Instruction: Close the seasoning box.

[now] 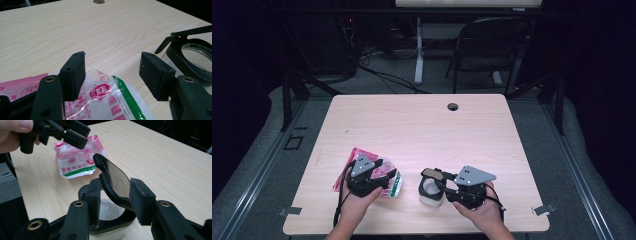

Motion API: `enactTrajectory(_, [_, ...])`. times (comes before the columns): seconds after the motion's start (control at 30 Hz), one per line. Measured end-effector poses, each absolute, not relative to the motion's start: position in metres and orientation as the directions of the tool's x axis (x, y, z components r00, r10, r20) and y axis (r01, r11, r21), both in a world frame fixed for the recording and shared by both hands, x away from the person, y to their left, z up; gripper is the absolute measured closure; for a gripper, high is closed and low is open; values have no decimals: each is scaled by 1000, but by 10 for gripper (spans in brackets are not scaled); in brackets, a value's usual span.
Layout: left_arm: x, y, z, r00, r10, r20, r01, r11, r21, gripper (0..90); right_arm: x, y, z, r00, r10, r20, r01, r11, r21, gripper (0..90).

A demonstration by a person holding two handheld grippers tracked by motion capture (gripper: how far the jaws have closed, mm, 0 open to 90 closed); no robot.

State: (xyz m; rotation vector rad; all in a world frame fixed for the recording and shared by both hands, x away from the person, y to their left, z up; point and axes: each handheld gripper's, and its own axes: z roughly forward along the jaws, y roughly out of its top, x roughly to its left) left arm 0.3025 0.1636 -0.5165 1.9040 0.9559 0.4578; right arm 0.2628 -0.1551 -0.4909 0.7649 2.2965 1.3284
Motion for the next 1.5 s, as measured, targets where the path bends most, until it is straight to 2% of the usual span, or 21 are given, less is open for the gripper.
enactTrajectory(0.77, [301, 162, -517, 632, 773, -57, 424, -284, 860, 382, 262, -145, -497, -820, 568, -76, 247, 470, 847, 581])
enactTrajectory(1.1, [301, 164, -516, 626, 778, -61, 430, -279, 859, 382, 263, -143, -498, -835, 550, -21, 267, 439, 858, 543])
enactTrajectory(1.5, [302, 167, -517, 620, 782, -63, 433, -274, 859, 382, 266, -147, -497, -806, 591, -10, 292, 412, 863, 511])
